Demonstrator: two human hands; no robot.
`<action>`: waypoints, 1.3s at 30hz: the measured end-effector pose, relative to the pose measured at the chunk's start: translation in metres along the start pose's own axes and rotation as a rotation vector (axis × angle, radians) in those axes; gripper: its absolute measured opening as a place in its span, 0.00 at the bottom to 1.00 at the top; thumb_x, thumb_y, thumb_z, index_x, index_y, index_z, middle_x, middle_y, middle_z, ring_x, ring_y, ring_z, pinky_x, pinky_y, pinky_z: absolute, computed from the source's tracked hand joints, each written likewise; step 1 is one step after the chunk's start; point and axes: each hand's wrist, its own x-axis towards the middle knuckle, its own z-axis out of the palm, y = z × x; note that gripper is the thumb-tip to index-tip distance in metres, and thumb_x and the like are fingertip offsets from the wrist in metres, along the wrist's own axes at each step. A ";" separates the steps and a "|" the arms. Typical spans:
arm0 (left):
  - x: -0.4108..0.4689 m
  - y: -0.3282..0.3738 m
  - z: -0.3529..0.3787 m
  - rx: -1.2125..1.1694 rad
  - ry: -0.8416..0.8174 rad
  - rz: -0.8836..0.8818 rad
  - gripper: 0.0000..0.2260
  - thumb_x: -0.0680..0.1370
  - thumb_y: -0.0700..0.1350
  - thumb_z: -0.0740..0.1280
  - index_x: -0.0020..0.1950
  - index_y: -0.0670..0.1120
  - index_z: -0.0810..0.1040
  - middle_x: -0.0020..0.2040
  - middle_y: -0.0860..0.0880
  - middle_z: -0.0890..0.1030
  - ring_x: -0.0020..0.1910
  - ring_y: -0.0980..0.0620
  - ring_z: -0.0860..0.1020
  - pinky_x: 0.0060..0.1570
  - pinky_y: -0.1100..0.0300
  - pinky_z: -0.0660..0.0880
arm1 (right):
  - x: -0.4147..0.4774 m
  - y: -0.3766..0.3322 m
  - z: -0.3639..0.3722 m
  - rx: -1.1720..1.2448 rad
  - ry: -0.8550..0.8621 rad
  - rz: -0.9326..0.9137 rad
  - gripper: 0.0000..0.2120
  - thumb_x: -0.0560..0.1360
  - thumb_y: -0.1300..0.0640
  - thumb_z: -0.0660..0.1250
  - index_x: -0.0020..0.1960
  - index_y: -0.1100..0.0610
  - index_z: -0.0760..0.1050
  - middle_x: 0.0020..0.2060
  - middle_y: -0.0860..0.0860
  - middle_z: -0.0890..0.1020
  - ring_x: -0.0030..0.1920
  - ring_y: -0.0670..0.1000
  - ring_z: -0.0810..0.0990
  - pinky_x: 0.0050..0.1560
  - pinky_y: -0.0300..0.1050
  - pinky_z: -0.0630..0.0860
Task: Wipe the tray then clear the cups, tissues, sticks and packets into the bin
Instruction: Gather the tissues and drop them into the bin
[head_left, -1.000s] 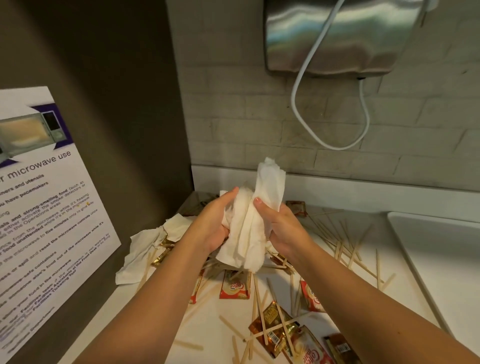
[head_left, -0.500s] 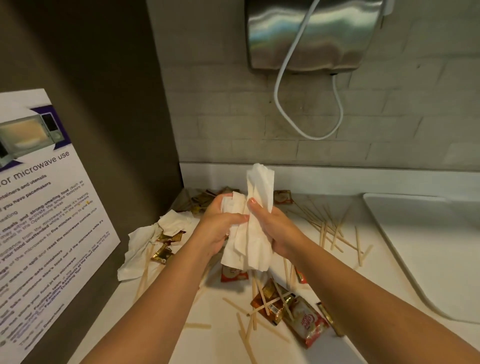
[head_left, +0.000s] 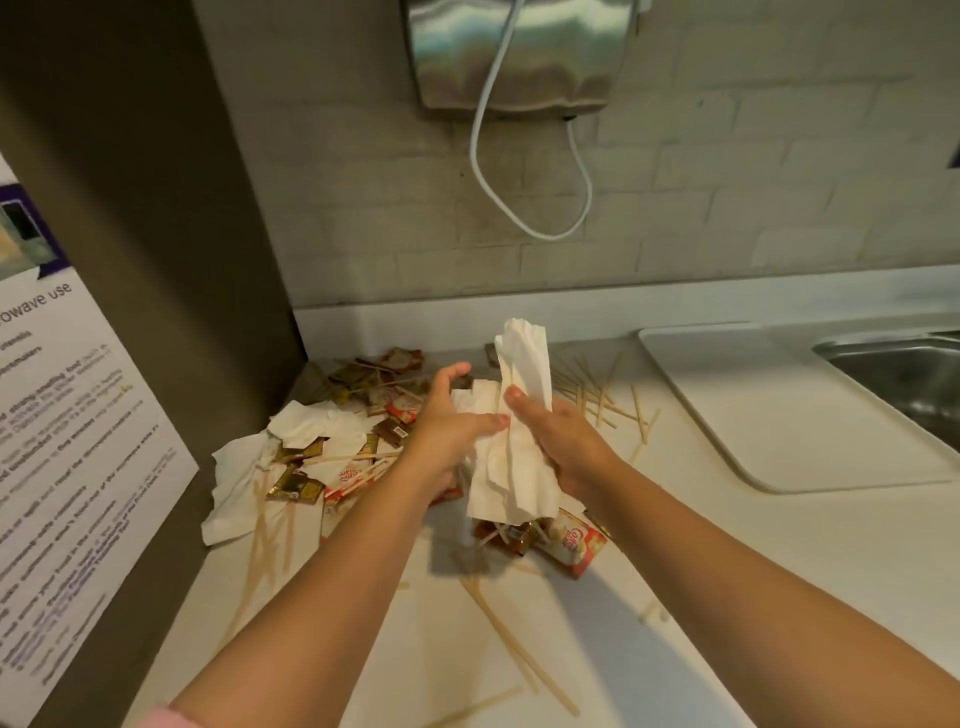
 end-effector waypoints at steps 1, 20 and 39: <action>-0.003 -0.002 0.005 0.014 -0.019 0.004 0.30 0.70 0.32 0.72 0.66 0.53 0.67 0.56 0.45 0.77 0.51 0.46 0.80 0.45 0.51 0.80 | -0.006 0.001 -0.005 -0.002 0.023 -0.002 0.09 0.78 0.54 0.63 0.52 0.58 0.77 0.37 0.52 0.84 0.35 0.49 0.84 0.33 0.41 0.79; -0.084 -0.022 0.203 0.093 -0.355 -0.025 0.21 0.75 0.40 0.68 0.67 0.46 0.68 0.58 0.45 0.78 0.51 0.49 0.79 0.47 0.55 0.78 | -0.151 -0.016 -0.173 -0.005 0.301 -0.038 0.14 0.78 0.53 0.64 0.58 0.61 0.76 0.45 0.56 0.84 0.41 0.52 0.85 0.39 0.43 0.81; -0.213 -0.136 0.382 0.271 -0.791 -0.158 0.25 0.70 0.44 0.72 0.65 0.42 0.70 0.61 0.44 0.77 0.59 0.46 0.77 0.61 0.47 0.74 | -0.342 0.061 -0.353 0.051 0.365 0.435 0.10 0.76 0.51 0.64 0.52 0.55 0.77 0.43 0.57 0.85 0.46 0.58 0.83 0.50 0.54 0.79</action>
